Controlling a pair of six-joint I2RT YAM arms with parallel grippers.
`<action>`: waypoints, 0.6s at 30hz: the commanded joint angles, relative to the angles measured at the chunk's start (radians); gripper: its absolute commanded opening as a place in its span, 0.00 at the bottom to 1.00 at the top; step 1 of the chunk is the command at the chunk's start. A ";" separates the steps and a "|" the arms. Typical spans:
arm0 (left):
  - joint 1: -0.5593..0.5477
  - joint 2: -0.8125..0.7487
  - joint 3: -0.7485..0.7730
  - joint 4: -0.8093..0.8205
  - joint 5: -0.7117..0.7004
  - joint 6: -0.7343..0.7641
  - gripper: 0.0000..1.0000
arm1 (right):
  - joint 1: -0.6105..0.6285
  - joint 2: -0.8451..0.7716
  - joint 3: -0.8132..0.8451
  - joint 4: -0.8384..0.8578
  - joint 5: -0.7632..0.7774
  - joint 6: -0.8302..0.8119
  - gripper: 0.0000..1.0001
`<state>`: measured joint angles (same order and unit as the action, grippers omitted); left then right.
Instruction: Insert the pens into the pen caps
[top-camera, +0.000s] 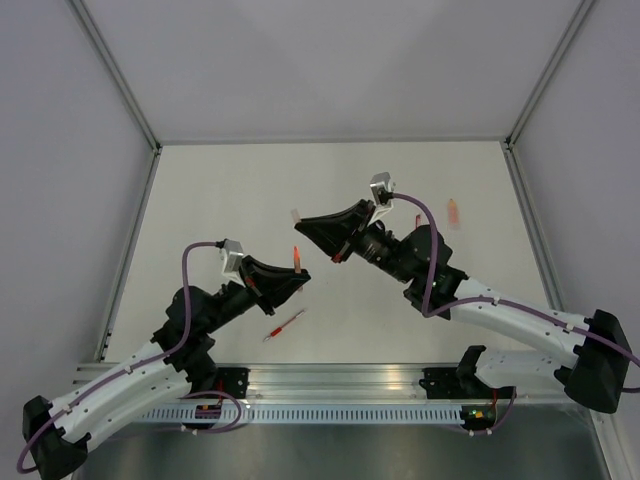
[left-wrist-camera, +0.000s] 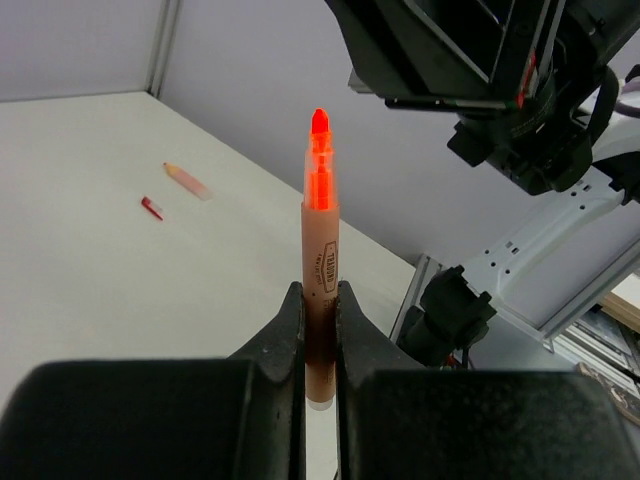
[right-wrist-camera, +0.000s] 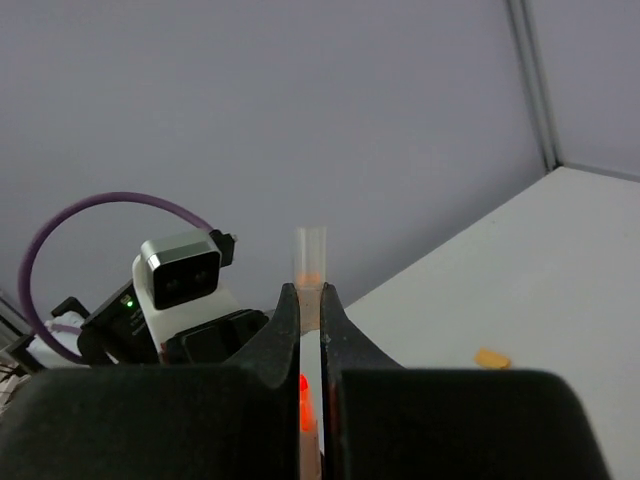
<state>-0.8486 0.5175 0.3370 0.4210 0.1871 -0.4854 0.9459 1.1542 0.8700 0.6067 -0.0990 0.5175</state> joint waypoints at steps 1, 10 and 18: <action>-0.003 -0.033 0.004 0.056 0.038 -0.021 0.02 | 0.062 0.006 -0.011 0.177 -0.002 0.015 0.00; -0.001 -0.059 -0.001 0.052 0.034 -0.025 0.02 | 0.177 0.013 -0.043 0.235 0.079 -0.075 0.00; -0.001 -0.070 0.000 0.047 0.034 -0.024 0.02 | 0.186 0.018 -0.048 0.212 0.123 -0.128 0.00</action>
<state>-0.8490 0.4595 0.3370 0.4290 0.1959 -0.4862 1.1297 1.1671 0.8288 0.7715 -0.0116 0.4320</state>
